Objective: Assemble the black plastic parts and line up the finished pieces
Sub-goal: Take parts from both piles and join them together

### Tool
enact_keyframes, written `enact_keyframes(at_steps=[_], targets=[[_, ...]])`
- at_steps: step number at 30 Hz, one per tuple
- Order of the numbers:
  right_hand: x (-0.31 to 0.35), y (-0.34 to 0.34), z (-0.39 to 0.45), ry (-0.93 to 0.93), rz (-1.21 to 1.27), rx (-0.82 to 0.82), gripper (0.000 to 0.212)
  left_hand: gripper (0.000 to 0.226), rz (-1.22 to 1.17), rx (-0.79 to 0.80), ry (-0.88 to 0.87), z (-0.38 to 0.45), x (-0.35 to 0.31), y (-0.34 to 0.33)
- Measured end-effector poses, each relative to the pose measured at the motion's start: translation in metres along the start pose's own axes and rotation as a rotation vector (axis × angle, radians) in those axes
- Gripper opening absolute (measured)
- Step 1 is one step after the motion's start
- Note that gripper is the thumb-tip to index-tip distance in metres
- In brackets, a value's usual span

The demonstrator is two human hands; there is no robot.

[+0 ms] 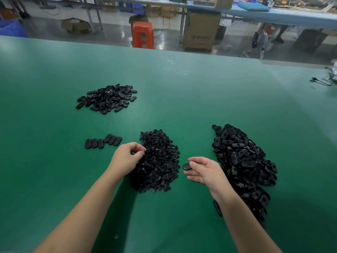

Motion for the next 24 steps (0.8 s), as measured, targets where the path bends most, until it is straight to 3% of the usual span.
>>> enact_keyframes(at_steps=[5,11,18,24], targets=[[0.0,-0.004,0.0,0.009,0.024,0.006,0.019,0.012,-0.451,0.107,0.033,-0.009,-0.011,-0.01],[0.004,-0.011,-0.002,0.033,0.034,0.013,0.019,0.01,-0.753,0.131,0.056,-0.019,-0.031,-0.024],[0.011,-0.015,-0.008,0.095,0.092,-0.009,0.015,0.021,-0.803,0.117,-0.02,-0.029,-0.054,-0.033],[0.017,-0.019,-0.012,0.173,0.121,-0.032,0.01,0.014,-0.8,0.091,0.011,-0.031,-0.061,-0.035]])
Point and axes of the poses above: each hand's wrist, its own z-axis towards the middle knuckle, its own y-axis out of the back of the hand, x = y × z, the point moved 3 cm from there along z, towards the middle knuckle, and after that the axes turned 5 degrees about -y, right-handed, at the moved point
